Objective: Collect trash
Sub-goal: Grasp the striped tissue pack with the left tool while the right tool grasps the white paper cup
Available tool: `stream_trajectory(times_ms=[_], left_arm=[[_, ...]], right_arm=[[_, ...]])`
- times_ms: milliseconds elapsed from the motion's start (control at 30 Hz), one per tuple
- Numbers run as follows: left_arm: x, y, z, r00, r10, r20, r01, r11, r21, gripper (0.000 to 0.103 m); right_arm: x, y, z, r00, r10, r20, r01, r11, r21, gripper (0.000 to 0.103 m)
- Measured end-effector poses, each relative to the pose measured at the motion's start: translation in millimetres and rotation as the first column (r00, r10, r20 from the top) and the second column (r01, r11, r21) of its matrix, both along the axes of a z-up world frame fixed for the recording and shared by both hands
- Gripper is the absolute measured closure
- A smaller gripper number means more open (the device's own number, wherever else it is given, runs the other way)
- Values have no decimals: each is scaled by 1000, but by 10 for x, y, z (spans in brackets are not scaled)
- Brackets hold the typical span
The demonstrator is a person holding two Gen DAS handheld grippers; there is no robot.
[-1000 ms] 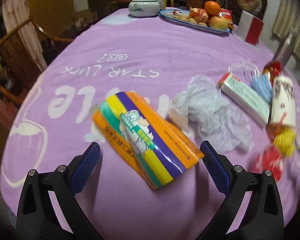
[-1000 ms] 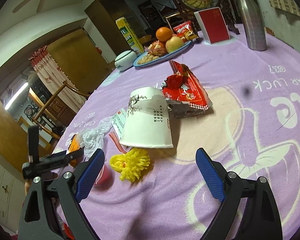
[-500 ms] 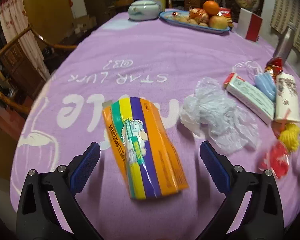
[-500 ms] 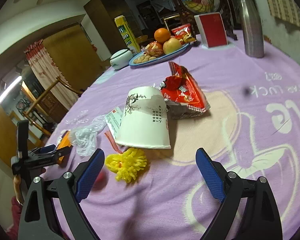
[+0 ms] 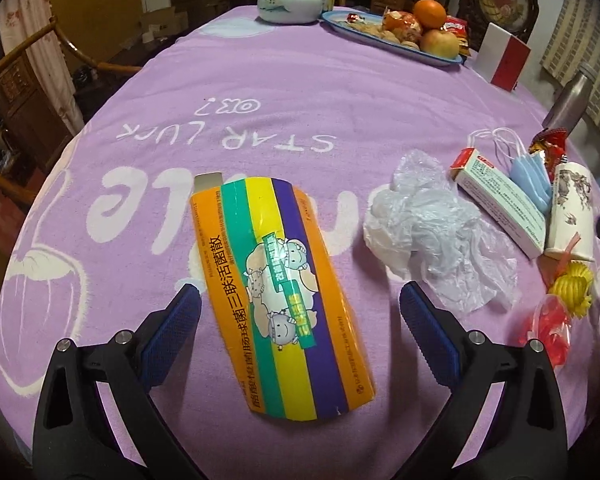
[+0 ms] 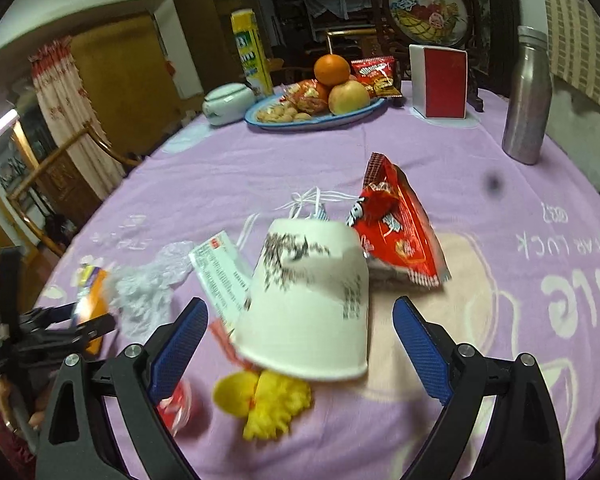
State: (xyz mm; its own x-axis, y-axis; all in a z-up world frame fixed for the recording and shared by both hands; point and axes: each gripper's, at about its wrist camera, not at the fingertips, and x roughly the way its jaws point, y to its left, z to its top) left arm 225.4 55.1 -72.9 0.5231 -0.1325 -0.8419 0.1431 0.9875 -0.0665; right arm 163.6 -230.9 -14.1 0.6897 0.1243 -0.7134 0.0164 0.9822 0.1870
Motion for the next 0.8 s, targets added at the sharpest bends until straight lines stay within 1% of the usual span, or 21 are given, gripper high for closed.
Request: stream_trajectory(times_ms=[67, 133, 167, 200, 233, 267, 300, 333, 400, 467, 567, 633, 733, 800], left_arm=[[-5, 10, 10, 1000, -2, 11, 2, 1000, -12, 11], [-20, 6, 13, 1000, -12, 16, 12, 1000, -16, 19], [-29, 1, 21, 1000, -14, 24, 14, 1000, -12, 22], [-40, -5, 25, 999, -18, 29, 19, 1000, -13, 28], [-50, -13, 30, 999, -29, 34, 30, 999, -15, 33], [-58, -21, 33, 999, -36, 38, 37, 999, -17, 35], [-64, -28, 38, 998, -46, 43, 47, 999, -25, 39], [-77, -28, 51, 997, -61, 49, 63, 997, -41, 39], [-112, -8, 88, 995, -71, 75, 76, 995, -64, 40], [-155, 27, 128, 992, -66, 104, 76, 993, -88, 43], [-195, 92, 160, 993, -43, 112, 56, 991, -120, 48], [-228, 123, 177, 993, -34, 114, 49, 990, -131, 52], [-286, 158, 195, 993, -19, 114, 34, 991, -132, 54], [-308, 156, 191, 994, -25, 104, 38, 991, -132, 53]], right_arm=[[121, 29, -39, 1000, -11, -28, 11, 1000, -10, 10], [216, 48, -100, 998, -10, -56, 10, 1000, -5, 9], [263, 56, -154, 997, -12, -78, 12, 1000, 3, 9], [288, 55, -201, 996, -16, -92, 17, 1000, 11, 9], [294, 55, -233, 995, -16, -101, 18, 1000, 14, 15], [287, 54, -251, 994, -9, -105, 11, 1000, 19, 26], [267, 47, -240, 996, -3, -94, 6, 1000, 22, 26], [244, 40, -222, 997, -8, -83, 10, 1000, 23, 26], [153, 5, -134, 999, -22, -25, 23, 999, 33, 26], [63, -1, -29, 999, -17, 31, 16, 999, 38, 26], [-53, 21, 74, 997, -5, 80, 3, 1000, 30, 26], [-131, 42, 130, 994, 1, 107, -2, 1000, 8, 26], [-204, 41, 174, 992, 11, 127, -11, 1000, 0, 26], [-232, 40, 189, 991, 19, 132, -19, 1000, 3, 26]])
